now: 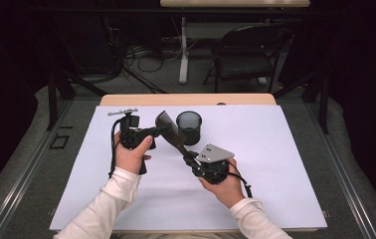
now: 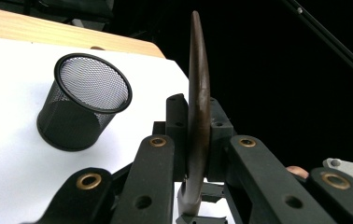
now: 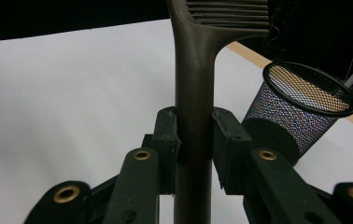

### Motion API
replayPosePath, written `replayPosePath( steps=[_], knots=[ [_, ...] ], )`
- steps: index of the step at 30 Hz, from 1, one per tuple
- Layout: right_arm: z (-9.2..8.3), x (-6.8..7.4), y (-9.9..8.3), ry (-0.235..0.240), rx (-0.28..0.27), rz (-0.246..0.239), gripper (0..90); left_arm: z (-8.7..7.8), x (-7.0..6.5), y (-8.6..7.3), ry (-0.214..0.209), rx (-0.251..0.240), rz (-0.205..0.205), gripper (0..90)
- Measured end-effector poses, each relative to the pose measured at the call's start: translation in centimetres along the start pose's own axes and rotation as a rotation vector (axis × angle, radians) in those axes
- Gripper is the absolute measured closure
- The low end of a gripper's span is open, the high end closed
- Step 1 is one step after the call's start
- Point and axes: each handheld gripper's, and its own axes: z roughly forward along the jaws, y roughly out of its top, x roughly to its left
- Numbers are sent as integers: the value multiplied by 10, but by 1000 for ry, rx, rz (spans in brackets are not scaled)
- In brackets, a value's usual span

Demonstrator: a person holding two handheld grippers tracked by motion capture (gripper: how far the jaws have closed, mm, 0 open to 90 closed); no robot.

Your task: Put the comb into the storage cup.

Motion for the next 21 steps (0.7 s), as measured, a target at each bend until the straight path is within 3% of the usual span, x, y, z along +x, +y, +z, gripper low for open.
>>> replayPosePath(
  steps=[21],
  knots=[
    [0, 0, -1, -2, -7, 14, 726, 1, 1, 1, -19, -8, -50, 841]
  ],
)
